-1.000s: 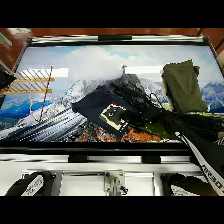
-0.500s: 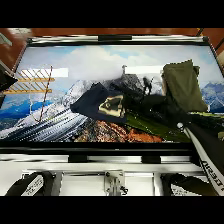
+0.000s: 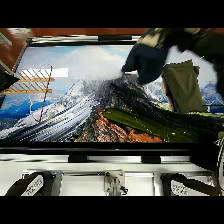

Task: Fold the shirts.

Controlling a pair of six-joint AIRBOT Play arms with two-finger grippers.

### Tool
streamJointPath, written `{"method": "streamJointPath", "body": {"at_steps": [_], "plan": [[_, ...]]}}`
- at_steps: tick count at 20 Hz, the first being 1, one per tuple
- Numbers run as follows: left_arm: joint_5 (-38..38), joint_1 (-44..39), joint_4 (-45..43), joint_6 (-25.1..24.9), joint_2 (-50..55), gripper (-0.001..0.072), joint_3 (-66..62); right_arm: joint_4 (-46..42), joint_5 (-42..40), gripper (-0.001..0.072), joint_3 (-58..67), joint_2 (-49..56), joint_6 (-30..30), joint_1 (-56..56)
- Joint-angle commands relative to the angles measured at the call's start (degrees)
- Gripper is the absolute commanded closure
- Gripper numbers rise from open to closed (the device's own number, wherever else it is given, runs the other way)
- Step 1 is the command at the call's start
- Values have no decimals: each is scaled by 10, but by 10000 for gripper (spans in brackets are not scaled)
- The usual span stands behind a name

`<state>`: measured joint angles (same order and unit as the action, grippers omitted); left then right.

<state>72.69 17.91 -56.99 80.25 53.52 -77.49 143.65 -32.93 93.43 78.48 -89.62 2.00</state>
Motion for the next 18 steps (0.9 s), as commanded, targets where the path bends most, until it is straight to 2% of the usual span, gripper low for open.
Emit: {"method": "streamJointPath", "body": {"at_steps": [1, 6, 11, 14, 16, 18], "plan": [[0, -12, 7, -1, 0, 678, 0, 0, 76, 643, 64, 13, 28, 66], [0, -36, 7, -2, 0, 679, 0, -2, 213, 643, 74, 46, 26, 90], [0, -59, 7, -2, 0, 678, 0, -2, 253, 643, 74, 113, 26, 88], [0, -70, 6, -2, 0, 678, 0, 0, 330, 644, 93, 148, 63, 88], [0, -70, 6, -2, 0, 679, 0, -2, 339, 644, 147, 171, 95, 88], [0, -70, 6, -2, 1, 679, 0, -43, 319, 644, 206, 188, 87, 89]]}}
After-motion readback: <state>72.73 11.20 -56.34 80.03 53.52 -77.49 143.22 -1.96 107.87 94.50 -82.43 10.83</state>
